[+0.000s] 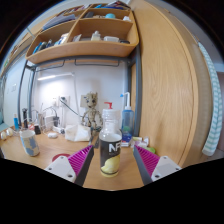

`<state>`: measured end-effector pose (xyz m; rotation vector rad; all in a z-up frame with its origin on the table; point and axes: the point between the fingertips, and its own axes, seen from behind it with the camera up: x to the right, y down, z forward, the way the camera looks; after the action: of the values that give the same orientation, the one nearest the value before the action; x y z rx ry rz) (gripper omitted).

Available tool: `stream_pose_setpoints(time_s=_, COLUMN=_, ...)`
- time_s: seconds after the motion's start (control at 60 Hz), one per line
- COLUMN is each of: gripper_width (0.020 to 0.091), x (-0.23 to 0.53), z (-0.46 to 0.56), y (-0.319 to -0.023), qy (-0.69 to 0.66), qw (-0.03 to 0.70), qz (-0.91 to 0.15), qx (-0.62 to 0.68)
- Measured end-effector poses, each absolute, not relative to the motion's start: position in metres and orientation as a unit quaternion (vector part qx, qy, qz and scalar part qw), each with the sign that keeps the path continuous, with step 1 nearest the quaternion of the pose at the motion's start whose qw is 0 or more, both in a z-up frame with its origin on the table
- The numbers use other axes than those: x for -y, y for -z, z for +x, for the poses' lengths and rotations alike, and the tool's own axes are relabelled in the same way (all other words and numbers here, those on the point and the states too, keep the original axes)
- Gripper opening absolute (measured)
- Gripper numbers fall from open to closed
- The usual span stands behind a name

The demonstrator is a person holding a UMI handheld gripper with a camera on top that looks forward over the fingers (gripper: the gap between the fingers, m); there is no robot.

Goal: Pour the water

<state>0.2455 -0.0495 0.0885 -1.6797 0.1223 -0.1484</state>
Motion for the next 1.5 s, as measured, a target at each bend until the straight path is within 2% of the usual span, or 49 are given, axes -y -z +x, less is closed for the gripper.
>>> stream_pose_setpoints(time_s=0.133, gripper_width=0.0753, x=0.016, z=0.249, y=-0.087, qy=0.066, qw=0.665, qz=-0.743, qx=-0.038)
stream_pose_setpoints(time_s=0.267, gripper_width=0.0562, x=-0.002, z=0.244, y=-0.087, qy=0.047, qw=0.662, qz=-0.747, qx=-0.034)
stream_pose_setpoints(time_s=0.3, gripper_width=0.0442, x=-0.004, z=0.243, y=-0.088, qy=0.044, qw=0.666, qz=-0.744, qx=-0.034)
stream_pose_setpoints(time_s=0.417, gripper_width=0.0361, x=-0.003, z=0.237, y=-0.088, qy=0.047, qw=0.667, qz=-0.744, qx=-0.026)
stream_pose_setpoints(time_s=0.533, gripper_width=0.0250, x=-0.004, z=0.240, y=-0.086, qy=0.045, qw=0.661, qz=-0.748, qx=-0.035)
stream_pose_setpoints(time_s=0.783, gripper_width=0.0250, x=0.004, z=0.240, y=-0.091, qy=0.077, qw=0.646, qz=-0.760, qx=-0.007)
stream_pose_setpoints(time_s=1.033, gripper_width=0.0251, x=-0.018, z=0.161, y=-0.127, qy=0.250, qw=0.611, qz=-0.718, qx=0.219)
stream_pose_setpoints(time_s=1.133, gripper_width=0.0252, x=-0.032, z=0.120, y=-0.135, qy=0.330, qw=0.579, qz=-0.671, qx=0.325)
stream_pose_setpoints(time_s=1.3, gripper_width=0.0253, x=-0.053, z=0.064, y=-0.151, qy=0.465, qw=0.514, qz=-0.530, qx=0.489)
stream_pose_setpoints(time_s=1.5, gripper_width=0.0252, x=-0.062, z=0.026, y=-0.150, qy=0.558, qw=0.427, qz=-0.391, qx=0.595)
